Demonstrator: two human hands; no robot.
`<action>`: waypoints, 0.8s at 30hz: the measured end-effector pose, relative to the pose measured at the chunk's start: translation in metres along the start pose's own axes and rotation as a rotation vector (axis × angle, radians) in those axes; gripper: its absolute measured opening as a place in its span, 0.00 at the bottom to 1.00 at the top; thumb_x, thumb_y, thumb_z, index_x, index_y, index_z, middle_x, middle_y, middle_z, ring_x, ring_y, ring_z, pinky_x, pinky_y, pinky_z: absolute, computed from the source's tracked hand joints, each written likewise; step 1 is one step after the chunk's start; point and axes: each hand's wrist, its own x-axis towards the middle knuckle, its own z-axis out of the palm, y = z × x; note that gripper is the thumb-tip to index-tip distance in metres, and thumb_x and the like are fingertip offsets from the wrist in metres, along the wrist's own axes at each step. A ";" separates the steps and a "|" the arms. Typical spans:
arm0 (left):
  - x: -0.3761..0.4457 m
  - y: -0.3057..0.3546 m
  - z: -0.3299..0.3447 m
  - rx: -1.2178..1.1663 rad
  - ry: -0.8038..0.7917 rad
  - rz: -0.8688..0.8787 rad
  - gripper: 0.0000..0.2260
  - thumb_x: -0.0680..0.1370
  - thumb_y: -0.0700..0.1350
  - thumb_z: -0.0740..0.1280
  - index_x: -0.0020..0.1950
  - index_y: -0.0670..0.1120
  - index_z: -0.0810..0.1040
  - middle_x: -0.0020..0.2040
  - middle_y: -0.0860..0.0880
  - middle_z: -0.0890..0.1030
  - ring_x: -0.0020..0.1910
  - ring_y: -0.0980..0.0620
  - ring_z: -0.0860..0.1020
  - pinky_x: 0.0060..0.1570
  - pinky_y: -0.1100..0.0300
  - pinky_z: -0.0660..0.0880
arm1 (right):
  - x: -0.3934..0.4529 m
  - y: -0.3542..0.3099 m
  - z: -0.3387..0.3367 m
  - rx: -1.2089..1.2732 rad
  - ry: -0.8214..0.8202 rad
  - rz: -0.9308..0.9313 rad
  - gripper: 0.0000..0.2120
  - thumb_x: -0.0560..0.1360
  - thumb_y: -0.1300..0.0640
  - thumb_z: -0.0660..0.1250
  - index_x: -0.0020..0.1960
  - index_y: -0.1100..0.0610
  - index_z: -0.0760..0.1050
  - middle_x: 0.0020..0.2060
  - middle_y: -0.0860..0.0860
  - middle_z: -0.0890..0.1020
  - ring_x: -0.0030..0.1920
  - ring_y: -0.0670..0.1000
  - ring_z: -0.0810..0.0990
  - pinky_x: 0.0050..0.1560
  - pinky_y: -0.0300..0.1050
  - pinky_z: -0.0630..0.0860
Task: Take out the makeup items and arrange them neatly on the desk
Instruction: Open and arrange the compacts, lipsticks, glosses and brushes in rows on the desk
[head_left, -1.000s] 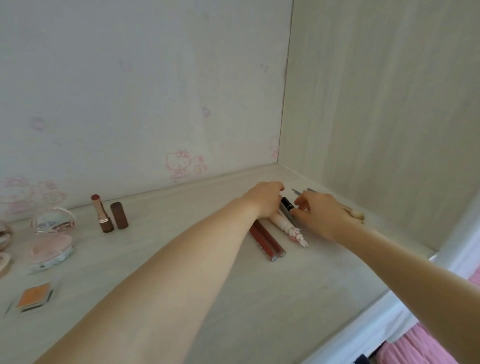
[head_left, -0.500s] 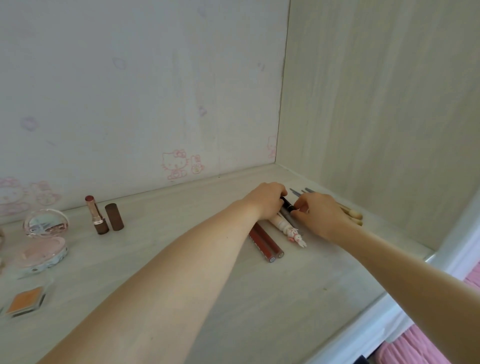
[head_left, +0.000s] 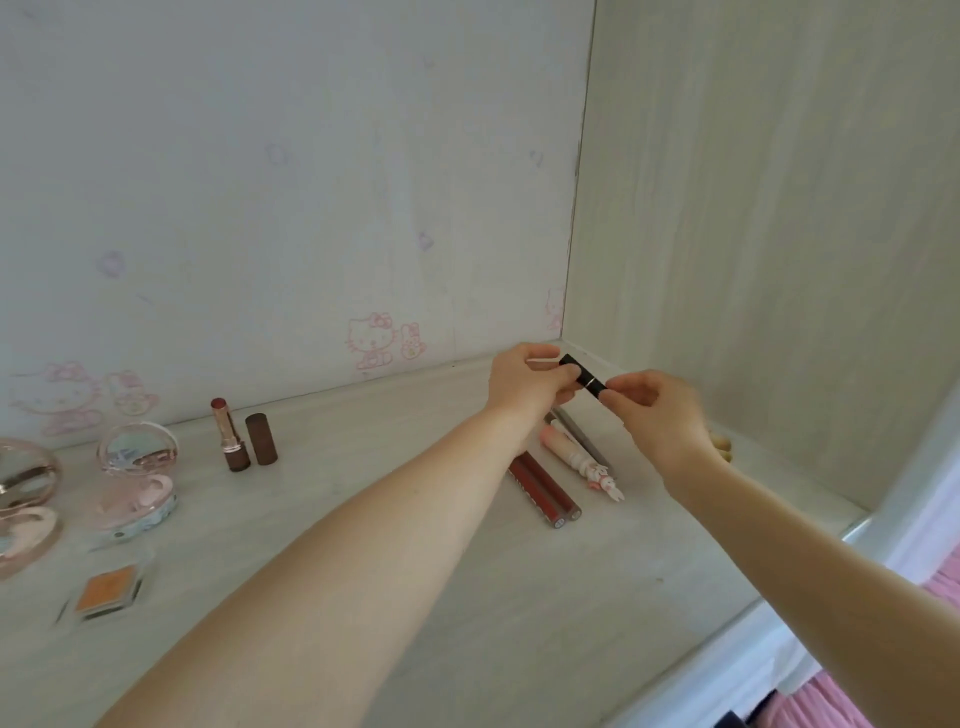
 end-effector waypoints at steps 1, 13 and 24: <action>-0.006 0.004 -0.003 -0.062 0.000 -0.030 0.13 0.74 0.33 0.70 0.58 0.37 0.75 0.51 0.38 0.82 0.43 0.45 0.84 0.48 0.57 0.81 | -0.005 -0.006 0.001 0.059 0.004 0.003 0.03 0.73 0.56 0.71 0.46 0.51 0.80 0.39 0.45 0.82 0.41 0.44 0.80 0.42 0.38 0.73; -0.088 0.052 -0.093 -0.166 -0.047 -0.026 0.09 0.74 0.40 0.72 0.52 0.40 0.80 0.41 0.47 0.84 0.39 0.53 0.83 0.47 0.61 0.79 | -0.100 -0.083 0.045 0.225 -0.138 -0.039 0.03 0.71 0.52 0.73 0.44 0.48 0.81 0.37 0.44 0.85 0.42 0.43 0.83 0.40 0.38 0.78; -0.184 0.077 -0.223 0.071 0.103 0.074 0.04 0.75 0.38 0.70 0.48 0.40 0.81 0.42 0.44 0.82 0.40 0.47 0.85 0.44 0.58 0.82 | -0.196 -0.137 0.114 0.219 -0.365 -0.133 0.05 0.75 0.54 0.69 0.51 0.49 0.76 0.42 0.49 0.81 0.39 0.45 0.81 0.34 0.33 0.77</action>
